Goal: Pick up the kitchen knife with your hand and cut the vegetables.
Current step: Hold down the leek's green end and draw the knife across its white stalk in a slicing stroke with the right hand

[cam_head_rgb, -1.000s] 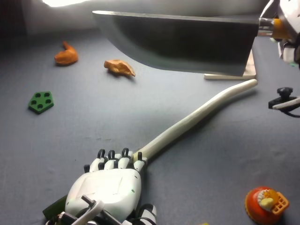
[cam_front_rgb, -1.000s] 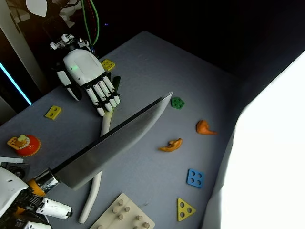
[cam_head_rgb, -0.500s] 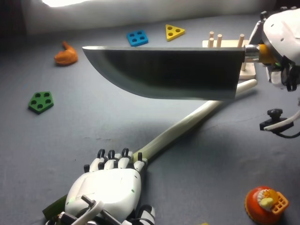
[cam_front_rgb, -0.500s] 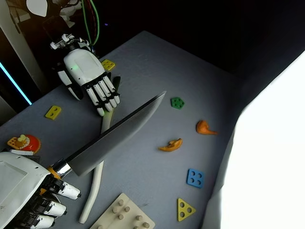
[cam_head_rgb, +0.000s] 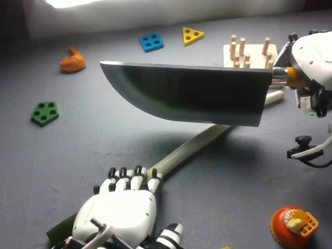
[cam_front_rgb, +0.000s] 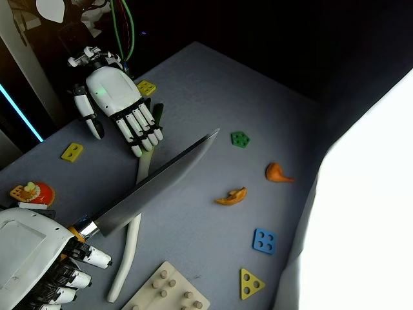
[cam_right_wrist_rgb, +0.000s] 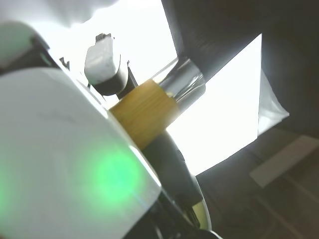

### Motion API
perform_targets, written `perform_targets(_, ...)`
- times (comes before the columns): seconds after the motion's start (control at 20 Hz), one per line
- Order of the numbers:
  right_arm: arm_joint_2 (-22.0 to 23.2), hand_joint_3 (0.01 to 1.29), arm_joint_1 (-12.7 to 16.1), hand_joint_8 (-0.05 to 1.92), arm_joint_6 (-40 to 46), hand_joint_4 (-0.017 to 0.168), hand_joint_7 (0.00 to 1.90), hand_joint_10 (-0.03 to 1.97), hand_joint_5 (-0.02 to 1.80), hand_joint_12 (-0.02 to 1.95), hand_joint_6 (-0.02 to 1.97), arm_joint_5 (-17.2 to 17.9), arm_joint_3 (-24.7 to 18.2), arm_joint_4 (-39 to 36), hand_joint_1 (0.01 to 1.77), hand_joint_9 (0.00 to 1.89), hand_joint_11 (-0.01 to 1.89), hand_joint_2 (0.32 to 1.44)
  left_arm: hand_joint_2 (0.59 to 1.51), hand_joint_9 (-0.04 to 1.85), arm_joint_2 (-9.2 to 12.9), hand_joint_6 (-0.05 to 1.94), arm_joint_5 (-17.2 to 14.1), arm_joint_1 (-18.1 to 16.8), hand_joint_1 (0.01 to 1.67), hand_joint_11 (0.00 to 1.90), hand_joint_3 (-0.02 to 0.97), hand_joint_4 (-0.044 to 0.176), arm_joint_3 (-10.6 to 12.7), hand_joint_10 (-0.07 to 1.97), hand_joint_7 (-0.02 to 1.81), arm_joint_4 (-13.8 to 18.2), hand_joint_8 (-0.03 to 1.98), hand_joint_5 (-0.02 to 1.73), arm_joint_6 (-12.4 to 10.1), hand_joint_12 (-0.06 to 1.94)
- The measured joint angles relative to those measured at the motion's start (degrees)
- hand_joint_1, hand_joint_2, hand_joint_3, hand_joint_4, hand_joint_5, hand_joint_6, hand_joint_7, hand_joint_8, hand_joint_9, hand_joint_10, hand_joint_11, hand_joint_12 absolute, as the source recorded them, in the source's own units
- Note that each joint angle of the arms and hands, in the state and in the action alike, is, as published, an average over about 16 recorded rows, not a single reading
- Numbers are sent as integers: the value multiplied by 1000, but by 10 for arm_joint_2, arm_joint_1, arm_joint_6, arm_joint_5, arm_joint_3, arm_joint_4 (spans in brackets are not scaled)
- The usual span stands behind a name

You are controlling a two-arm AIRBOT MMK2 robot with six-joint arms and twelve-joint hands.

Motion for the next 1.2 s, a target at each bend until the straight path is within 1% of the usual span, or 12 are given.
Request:
perform_targets(0.15,-3,849,-11,1801,8,167,1517,1815,1298,1834,1895,8,4,-6,1594,1574,1612,678,1404,55,0,20,-2,0,311,16,18,8,0,-12,42,-1,-16,129,0,109)
perform_targets(0.4,1,834,-30,1801,19,167,1521,1813,1296,1827,1895,19,10,-14,1590,1576,1612,688,1410,42,0,19,-3,0,285,16,18,8,0,-7,31,-1,-16,108,0,84)
perform_targets(0.8,37,783,-59,1813,30,167,1524,1812,1279,1817,1894,18,5,-20,1570,1583,1624,715,1419,33,0,16,-4,0,314,16,19,8,0,-6,20,-2,-16,83,0,32)
perform_targets(1.0,57,765,-67,1830,34,167,1526,1827,1261,1826,1894,14,0,-17,1561,1592,1641,727,1424,30,0,14,-4,0,321,16,20,8,0,-8,15,-3,-16,73,0,13)
perform_targets(1.2,73,759,-66,1848,37,167,1529,1855,1264,1853,1894,13,-5,-17,1553,1601,1663,734,1427,27,0,11,-4,1,329,16,20,8,0,-9,11,-4,-15,71,0,11)
